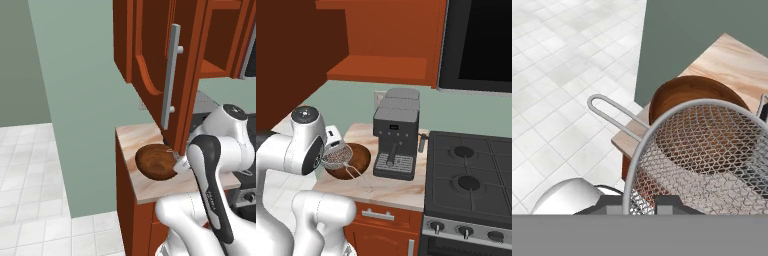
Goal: Open the cabinet and setup a tea strainer by placing it in the bowl upright.
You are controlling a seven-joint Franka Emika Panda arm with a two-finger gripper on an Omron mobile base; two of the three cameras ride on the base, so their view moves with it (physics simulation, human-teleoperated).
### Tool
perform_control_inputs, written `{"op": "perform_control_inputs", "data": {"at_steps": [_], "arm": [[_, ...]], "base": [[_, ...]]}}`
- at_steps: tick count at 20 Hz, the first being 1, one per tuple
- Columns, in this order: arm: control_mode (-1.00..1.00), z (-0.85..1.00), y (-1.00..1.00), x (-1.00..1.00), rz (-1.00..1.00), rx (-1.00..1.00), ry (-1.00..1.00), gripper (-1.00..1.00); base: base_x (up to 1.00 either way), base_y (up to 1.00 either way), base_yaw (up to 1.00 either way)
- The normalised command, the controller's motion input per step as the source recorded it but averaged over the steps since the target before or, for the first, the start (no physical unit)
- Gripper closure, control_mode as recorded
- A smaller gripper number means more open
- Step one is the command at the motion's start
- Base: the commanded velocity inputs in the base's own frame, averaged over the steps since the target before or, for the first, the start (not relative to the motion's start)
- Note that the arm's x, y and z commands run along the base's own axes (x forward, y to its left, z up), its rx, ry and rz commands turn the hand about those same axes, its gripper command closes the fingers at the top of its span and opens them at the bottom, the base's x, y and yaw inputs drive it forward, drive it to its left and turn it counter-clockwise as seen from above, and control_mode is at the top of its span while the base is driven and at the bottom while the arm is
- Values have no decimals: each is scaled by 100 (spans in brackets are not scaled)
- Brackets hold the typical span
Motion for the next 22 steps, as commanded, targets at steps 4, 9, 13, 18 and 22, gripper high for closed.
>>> {"op": "perform_control_inputs", "data": {"at_steps": [4,9,13,18,22], "arm": [[-100,-22,0,21,4,0,0,100],[-100,-25,0,28,4,0,0,100],[-100,-31,0,36,4,0,0,100],[-100,-21,0,31,4,0,0,100],[-100,-12,0,27,2,0,0,100]], "base": [[0,0,0],[0,0,0],[0,0,0],[0,0,0],[0,0,0]]}}
